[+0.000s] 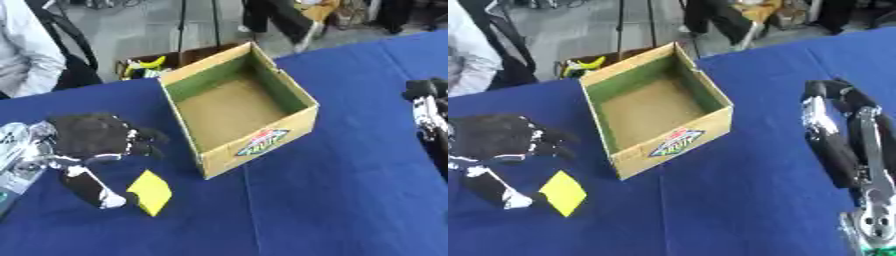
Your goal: Pick up objects on the table and place them in the box.
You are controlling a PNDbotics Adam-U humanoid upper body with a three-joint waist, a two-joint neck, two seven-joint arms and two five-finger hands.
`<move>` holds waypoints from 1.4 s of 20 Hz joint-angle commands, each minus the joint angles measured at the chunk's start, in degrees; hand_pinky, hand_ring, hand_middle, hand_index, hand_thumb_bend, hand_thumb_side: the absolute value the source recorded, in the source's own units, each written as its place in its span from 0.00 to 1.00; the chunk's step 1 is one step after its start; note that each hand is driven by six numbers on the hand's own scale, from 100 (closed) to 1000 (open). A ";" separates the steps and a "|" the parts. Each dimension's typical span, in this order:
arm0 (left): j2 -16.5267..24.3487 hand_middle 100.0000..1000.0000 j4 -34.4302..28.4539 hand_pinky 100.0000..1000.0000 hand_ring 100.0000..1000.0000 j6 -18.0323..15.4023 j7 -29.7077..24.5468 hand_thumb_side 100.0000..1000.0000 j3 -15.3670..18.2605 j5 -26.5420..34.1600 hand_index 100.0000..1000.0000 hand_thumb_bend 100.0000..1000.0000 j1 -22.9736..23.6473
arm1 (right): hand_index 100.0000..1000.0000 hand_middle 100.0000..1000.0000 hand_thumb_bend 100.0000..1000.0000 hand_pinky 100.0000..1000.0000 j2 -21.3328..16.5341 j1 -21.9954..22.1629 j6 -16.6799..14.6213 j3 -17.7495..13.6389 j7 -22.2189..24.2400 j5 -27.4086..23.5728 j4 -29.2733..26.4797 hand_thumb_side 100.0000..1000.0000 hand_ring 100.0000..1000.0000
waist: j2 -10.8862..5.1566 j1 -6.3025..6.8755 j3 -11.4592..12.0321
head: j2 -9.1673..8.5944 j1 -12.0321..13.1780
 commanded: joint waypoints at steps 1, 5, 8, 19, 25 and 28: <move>2.05 0.94 0.55 0.47 0.68 -18.99 -18.23 0.44 -0.38 1.00 0.90 0.42 -0.50 | 0.71 0.59 0.00 0.94 -0.69 -0.40 -0.02 -0.06 -0.16 0.22 -0.48 0.74 1.00 | -1.29 -0.26 -0.12 | -0.83 0.23; 1.55 0.94 2.33 0.46 0.67 -19.68 -18.23 0.43 -1.42 0.97 0.89 0.42 -0.47 | 0.71 0.59 0.00 0.94 -0.74 -0.55 -0.05 -0.07 -0.29 0.18 -0.54 0.74 1.00 | -1.02 -0.14 -0.50 | -0.94 0.35; 1.14 0.93 3.65 0.46 0.67 -19.89 -18.23 0.44 -1.74 0.26 0.89 0.41 -0.62 | 0.71 0.59 0.00 0.94 -0.78 -0.65 -0.05 -0.09 -0.40 0.11 -0.60 0.74 1.00 | -0.81 -0.04 -0.73 | -1.02 0.39; -0.36 0.81 7.62 0.44 0.65 -20.56 -18.23 0.42 -2.38 0.27 0.89 0.38 -0.35 | 0.70 0.59 0.00 0.94 -0.85 -0.85 -0.19 -0.22 -0.75 0.64 -0.75 0.73 1.00 | -0.28 0.07 -0.98 | -1.38 0.34; -1.51 0.75 9.94 0.42 0.63 -21.13 -18.23 0.41 -2.75 2.25 0.89 0.36 -0.22 | 0.70 0.59 0.00 0.94 -0.89 -0.99 -0.12 -0.37 -1.02 0.70 -0.73 0.73 1.00 | 0.05 -0.04 -1.09 | -1.55 0.38; -2.00 0.71 11.07 0.41 0.62 -21.10 -18.23 0.41 -2.82 2.83 0.88 0.35 -0.34 | 0.70 0.58 0.00 0.94 -0.90 -1.02 -0.10 -0.40 -1.11 0.69 -0.73 0.73 1.00 | 0.15 -0.09 -1.09 | -1.62 0.38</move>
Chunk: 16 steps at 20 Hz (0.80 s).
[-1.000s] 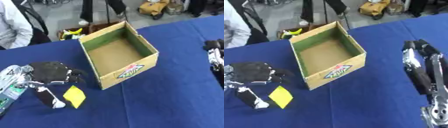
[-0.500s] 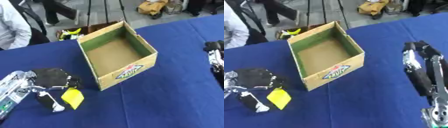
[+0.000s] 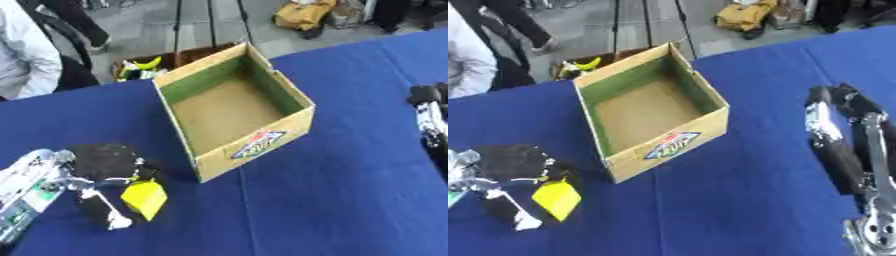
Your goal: Pick up objects on the table and place them in the box.
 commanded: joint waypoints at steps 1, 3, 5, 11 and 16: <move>0.55 0.69 0.95 0.41 0.61 -19.68 -19.62 0.41 0.05 0.58 0.88 0.34 -0.42 | 0.70 0.58 0.00 0.94 -0.91 -0.74 0.06 -0.36 -0.29 0.28 -0.74 0.73 1.00 | -0.87 -0.48 0.03 | -0.65 0.20; 0.36 0.68 1.42 0.40 0.60 -19.62 -19.62 0.41 0.01 0.68 0.88 0.33 -0.38 | 0.70 0.58 0.00 0.94 -0.93 -0.75 0.06 -0.39 -0.34 0.26 -0.74 0.73 1.00 | -0.82 -0.49 0.02 | -0.67 0.19; 0.18 0.66 1.81 0.39 0.59 -19.53 -19.62 0.41 -0.03 0.90 0.89 0.32 -0.33 | 0.70 0.58 0.00 0.94 -0.92 -0.78 0.04 -0.40 -0.38 0.21 -0.77 0.73 1.00 | -0.76 -0.51 0.03 | -0.72 0.17; -0.06 0.59 2.30 0.35 0.55 -18.72 -19.62 0.40 0.15 2.49 0.88 0.29 -0.21 | 0.70 0.58 0.00 0.94 -0.96 -0.86 -0.02 -0.38 -0.35 0.09 -0.76 0.73 1.00 | -0.62 -0.58 0.17 | -0.78 0.07; 0.15 0.58 1.99 0.32 0.52 -17.79 -19.62 0.38 0.34 3.13 0.87 0.25 -0.23 | 0.70 0.58 0.00 0.94 -0.93 -0.93 -0.08 -0.34 -0.28 0.04 -0.74 0.73 1.00 | -0.65 -0.71 0.30 | -0.89 0.03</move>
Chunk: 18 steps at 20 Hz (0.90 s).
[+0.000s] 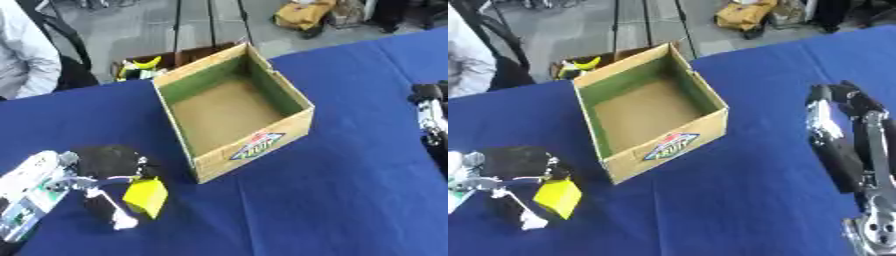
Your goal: Pick up objects on the table and place them in the box.
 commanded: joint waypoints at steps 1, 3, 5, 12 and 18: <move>1.17 0.58 0.41 0.30 0.49 -18.08 -19.18 0.38 0.17 -0.14 0.86 0.24 0.24 | 0.70 0.58 0.00 0.94 -0.91 -0.70 -0.19 -0.28 -0.07 -0.02 -0.74 0.73 1.00 | -0.83 -0.55 0.11 | -0.88 0.02; 1.22 0.58 0.23 0.30 0.48 -17.78 -19.18 0.38 0.26 -0.22 0.86 0.23 0.24 | 0.70 0.58 0.00 0.94 -0.89 -0.75 -0.22 -0.26 -0.06 -0.02 -0.72 0.73 1.00 | -0.83 -0.60 0.10 | -0.93 -0.01; 1.32 0.59 -0.07 0.30 0.48 -17.49 -19.18 0.38 0.49 -0.43 0.85 0.19 0.22 | 0.70 0.58 0.00 0.94 -0.90 -0.77 -0.23 -0.25 -0.03 -0.03 -0.69 0.73 1.00 | -0.84 -0.65 0.07 | -0.93 -0.05; 2.51 0.64 -2.41 0.33 0.57 -15.91 -19.18 0.41 1.84 -0.31 0.81 0.00 0.48 | 0.70 0.58 0.00 0.94 -0.79 -0.51 -0.29 -0.21 0.06 0.01 -0.60 0.73 1.00 | -1.37 -0.73 0.50 | -0.92 -0.20; 2.68 0.71 -5.30 0.36 0.63 -14.46 -19.18 0.50 3.43 0.59 0.80 0.00 -0.06 | 0.70 0.58 0.00 0.94 -0.61 -0.30 -0.33 -0.26 0.02 0.03 -0.59 0.73 1.00 | -1.81 -0.87 0.68 | -1.13 -0.38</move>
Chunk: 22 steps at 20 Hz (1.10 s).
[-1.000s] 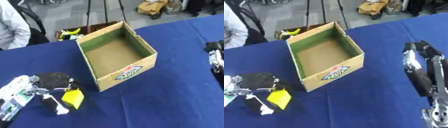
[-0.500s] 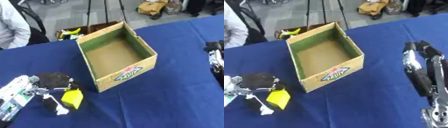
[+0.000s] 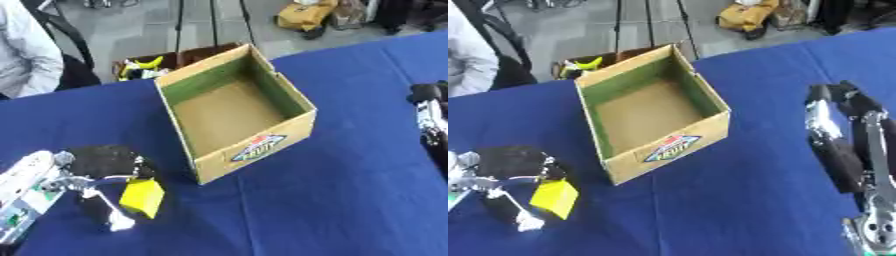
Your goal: Pick up objects on the table and place them in the box.
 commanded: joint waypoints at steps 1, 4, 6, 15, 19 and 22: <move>2.20 0.71 -3.47 0.37 0.63 -16.13 -17.17 0.50 2.28 0.49 0.80 0.00 -0.97 | 0.70 0.58 0.00 0.94 -0.56 -0.28 -0.27 -0.28 -0.05 0.03 -0.59 0.73 1.00 | -1.67 -0.46 0.23 | -1.03 -0.28; 2.48 0.70 -6.53 0.35 0.63 -15.10 -17.17 0.49 2.98 0.49 0.79 0.00 -0.92 | 0.70 0.58 0.00 0.94 -0.50 -0.18 -0.30 -0.29 -0.05 0.03 -0.59 0.73 1.00 | -1.83 -0.53 0.45 | -0.99 -0.31; 2.56 0.69 -8.05 0.34 0.61 -14.53 -17.17 0.49 3.33 0.77 0.79 0.00 -0.87 | 0.70 0.58 0.00 0.94 -0.48 -0.12 -0.32 -0.31 -0.05 0.02 -0.59 0.73 1.00 | -1.90 -0.54 0.49 | -0.92 -0.38; 3.24 0.66 -11.30 0.30 0.57 -13.32 -17.17 0.48 4.08 1.08 0.74 0.00 -0.54 | 0.70 0.58 0.00 0.93 -0.46 -0.02 -0.32 -0.41 -0.21 0.01 -0.58 0.73 1.00 | -2.06 -0.60 0.52 | -0.81 -0.43; 4.47 0.63 -12.57 0.30 0.55 -13.01 -17.17 0.48 4.76 1.31 0.73 0.00 -0.28 | 0.70 0.58 0.00 0.93 -0.52 0.17 -0.35 -0.41 -0.29 0.05 -0.55 0.72 1.00 | -2.41 -0.40 0.59 | -0.83 -0.64; 5.88 0.63 -14.40 0.30 0.55 -11.93 -17.17 0.47 6.67 3.00 0.71 0.00 -0.26 | 0.70 0.58 0.00 0.93 -0.58 0.35 -0.38 -0.41 -0.31 0.11 -0.56 0.72 1.00 | -2.71 -0.11 0.64 | -0.98 -1.26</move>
